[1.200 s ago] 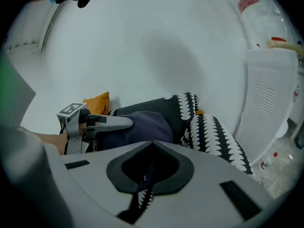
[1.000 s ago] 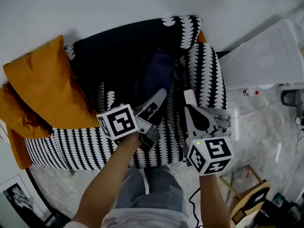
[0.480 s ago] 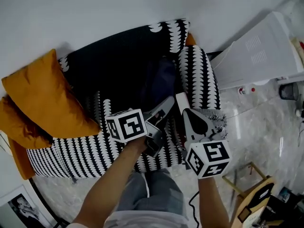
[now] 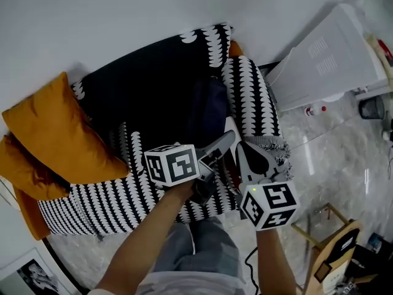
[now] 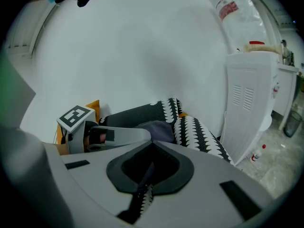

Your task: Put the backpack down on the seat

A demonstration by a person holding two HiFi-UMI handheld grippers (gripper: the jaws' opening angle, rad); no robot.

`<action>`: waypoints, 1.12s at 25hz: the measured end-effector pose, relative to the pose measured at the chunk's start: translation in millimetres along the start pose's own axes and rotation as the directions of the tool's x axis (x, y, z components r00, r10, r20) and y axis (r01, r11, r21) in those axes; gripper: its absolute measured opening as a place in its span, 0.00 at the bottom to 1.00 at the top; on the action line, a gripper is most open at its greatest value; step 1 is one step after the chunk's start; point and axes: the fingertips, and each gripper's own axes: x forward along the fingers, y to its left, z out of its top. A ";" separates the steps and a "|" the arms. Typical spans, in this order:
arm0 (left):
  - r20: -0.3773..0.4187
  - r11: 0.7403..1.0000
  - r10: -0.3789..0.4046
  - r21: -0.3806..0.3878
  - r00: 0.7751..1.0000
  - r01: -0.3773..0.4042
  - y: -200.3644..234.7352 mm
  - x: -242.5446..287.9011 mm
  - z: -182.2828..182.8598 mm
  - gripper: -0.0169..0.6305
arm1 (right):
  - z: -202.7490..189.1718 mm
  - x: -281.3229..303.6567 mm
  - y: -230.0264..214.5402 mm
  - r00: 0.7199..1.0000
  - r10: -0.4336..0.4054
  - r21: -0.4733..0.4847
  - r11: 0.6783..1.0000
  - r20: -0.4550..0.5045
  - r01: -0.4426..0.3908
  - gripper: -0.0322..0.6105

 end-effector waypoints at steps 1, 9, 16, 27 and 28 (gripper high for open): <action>-0.002 1.000 0.017 0.007 1.000 -0.016 0.8 -1.4 -1.5 0.44 | 0.0 -1.1 1.2 1.000 0.000 0.002 1.000 0.002 0.000 0.05; -0.037 0.991 0.120 0.058 0.992 -0.117 7.8 -18.6 -15.5 0.48 | 2.1 -10.5 16.9 1.000 0.005 0.007 1.000 0.019 -0.005 0.05; -0.046 0.988 0.149 0.053 0.988 -0.146 10.0 -40.6 -21.1 0.48 | 4.8 -17.1 32.0 1.000 0.008 0.005 1.000 0.029 -0.008 0.05; -0.072 0.988 0.142 0.068 0.987 -0.138 -2.2 -77.2 -23.2 0.48 | 11.7 -31.5 64.4 0.999 0.019 0.011 1.000 0.042 -0.019 0.05; -0.068 0.987 0.145 0.074 0.987 -0.140 -4.3 -80.9 -21.1 0.48 | 13.1 -33.1 68.1 0.999 0.021 0.010 1.000 0.044 -0.021 0.05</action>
